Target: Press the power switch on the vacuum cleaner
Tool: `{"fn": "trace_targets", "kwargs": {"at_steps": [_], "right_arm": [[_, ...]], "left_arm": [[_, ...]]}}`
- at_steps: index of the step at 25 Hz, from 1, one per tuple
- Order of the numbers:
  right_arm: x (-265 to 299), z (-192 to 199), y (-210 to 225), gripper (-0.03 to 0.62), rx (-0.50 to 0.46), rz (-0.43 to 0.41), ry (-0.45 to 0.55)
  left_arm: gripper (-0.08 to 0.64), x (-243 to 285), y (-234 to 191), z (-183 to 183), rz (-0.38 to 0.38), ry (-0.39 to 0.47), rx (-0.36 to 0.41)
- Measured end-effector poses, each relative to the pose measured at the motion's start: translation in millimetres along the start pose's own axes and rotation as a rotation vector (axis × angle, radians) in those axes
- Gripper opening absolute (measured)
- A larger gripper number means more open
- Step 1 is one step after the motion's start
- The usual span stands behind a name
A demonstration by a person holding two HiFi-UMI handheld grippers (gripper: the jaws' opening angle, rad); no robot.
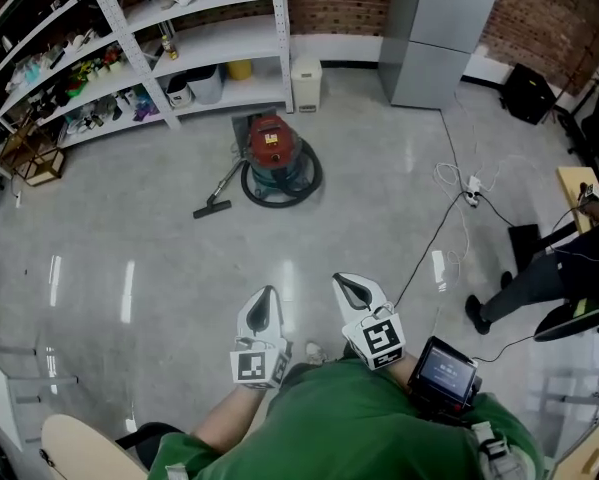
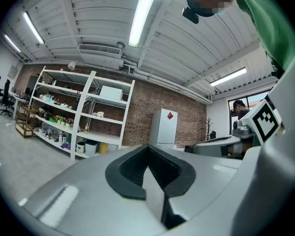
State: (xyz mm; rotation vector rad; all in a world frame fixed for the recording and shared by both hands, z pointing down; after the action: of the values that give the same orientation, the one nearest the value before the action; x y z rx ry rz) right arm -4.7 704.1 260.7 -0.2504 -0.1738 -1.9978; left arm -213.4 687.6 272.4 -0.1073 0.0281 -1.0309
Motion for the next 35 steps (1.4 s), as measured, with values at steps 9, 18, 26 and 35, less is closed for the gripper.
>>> {"fn": "trace_targets", "kwargs": {"at_steps": [9,18,26,35], "right_arm": [[2,-14,2,0.002,-0.038,0.037,0.012],[21,-8,10,0.003,-0.046,0.003,-0.001],[52,-8,40,0.003,-0.024,-0.055,0.016],[102,-19,105,0.003,-0.002,-0.113,0.027]], "left_arm": [[0.008,0,-4,-10,0.006,0.035,-0.004],[0.008,15,-9,-9,-0.031,0.025,-0.003],[0.008,55,-9,-6,-0.074,-0.025,0.007],[0.008,132,-9,-12,-0.129,-0.069,0.035]]}}
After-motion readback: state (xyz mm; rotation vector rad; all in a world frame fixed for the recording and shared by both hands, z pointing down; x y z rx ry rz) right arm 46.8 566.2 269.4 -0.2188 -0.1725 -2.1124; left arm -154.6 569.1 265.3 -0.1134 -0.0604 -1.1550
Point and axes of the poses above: the fingertips, and each gripper's own axes: x forward along the fingers, y to its right, z out of its underside, the point moved 8 cm from there along -x, backward along the fingers, and after that the axes turned 2 degrees about x, right-handed, at the moved point
